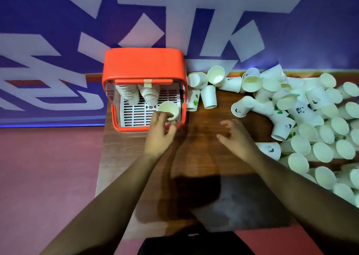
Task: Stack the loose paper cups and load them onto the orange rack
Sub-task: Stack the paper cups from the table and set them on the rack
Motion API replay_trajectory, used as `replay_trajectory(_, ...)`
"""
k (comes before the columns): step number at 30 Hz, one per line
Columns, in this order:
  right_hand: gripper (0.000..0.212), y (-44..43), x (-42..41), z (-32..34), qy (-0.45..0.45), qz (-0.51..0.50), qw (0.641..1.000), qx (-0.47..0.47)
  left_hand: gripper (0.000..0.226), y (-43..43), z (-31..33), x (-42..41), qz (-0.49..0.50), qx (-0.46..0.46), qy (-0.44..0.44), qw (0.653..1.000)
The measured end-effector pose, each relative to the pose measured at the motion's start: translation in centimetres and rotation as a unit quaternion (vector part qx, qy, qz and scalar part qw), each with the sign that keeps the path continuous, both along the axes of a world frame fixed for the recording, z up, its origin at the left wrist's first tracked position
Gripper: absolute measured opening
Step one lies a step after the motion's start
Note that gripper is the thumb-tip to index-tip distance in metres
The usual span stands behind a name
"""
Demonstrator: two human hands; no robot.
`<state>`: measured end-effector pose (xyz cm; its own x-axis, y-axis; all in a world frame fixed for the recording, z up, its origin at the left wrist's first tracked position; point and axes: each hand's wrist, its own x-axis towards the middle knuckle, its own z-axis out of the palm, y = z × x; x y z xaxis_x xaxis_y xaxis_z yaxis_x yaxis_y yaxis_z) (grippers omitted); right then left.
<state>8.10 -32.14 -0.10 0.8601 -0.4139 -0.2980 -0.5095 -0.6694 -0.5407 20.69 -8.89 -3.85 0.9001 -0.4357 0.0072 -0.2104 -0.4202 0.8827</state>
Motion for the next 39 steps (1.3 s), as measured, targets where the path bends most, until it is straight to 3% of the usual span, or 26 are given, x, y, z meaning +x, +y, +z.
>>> replay_trajectory(5, 0.056, -9.1, -8.5, -1.1, 0.042, -0.04, 0.992, -0.115, 0.017, -6.2, 0.2, -4.2, -0.082, 0.02, 0.001, 0.996)
replay_trajectory(9, 0.072, -13.0, -11.1, -2.6, 0.104, 0.056, 0.976, -0.18, 0.021, -12.3, 0.5, -6.7, -0.116, 0.068, 0.03, 0.99)
replay_trajectory(13, 0.068, -14.8, -11.5, -4.1, 0.14, 0.137, 0.957, -0.214, 0.032, -18.4, 0.7, -7.2, -0.116, 0.142, 0.028, 0.983)
replay_trajectory(19, 0.05, -17.2, -11.1, -5.4, 0.159, 0.18, 0.955, -0.175, 0.053, -27.8, 0.3, -4.8, -0.1, 0.213, -0.019, 0.972)
replay_trajectory(25, 0.057, -19.1, -11.7, -4.8, 0.043, 0.113, 0.989, -0.086, 0.074, -33.1, -1.7, -2.1, -0.134, 0.284, -0.011, 0.949)
replay_trajectory(31, 0.059, -20.3, -11.8, -4.0, -0.02, 0.045, 0.999, -0.003, 0.055, -32.7, -2.9, -3.1, -0.168, 0.299, -0.072, 0.937)
replay_trajectory(35, 0.054, -20.4, -11.6, -3.1, -0.04, -0.007, 0.999, 0.029, 0.055, -30.8, -1.6, -4.2, -0.118, 0.273, -0.048, 0.954)
replay_trajectory(39, 0.049, -19.8, -10.1, -1.3, -0.063, -0.046, 0.993, 0.09, 0.059, -26.7, 0.9, -5.2, 0.014, 0.195, 0.001, 0.981)
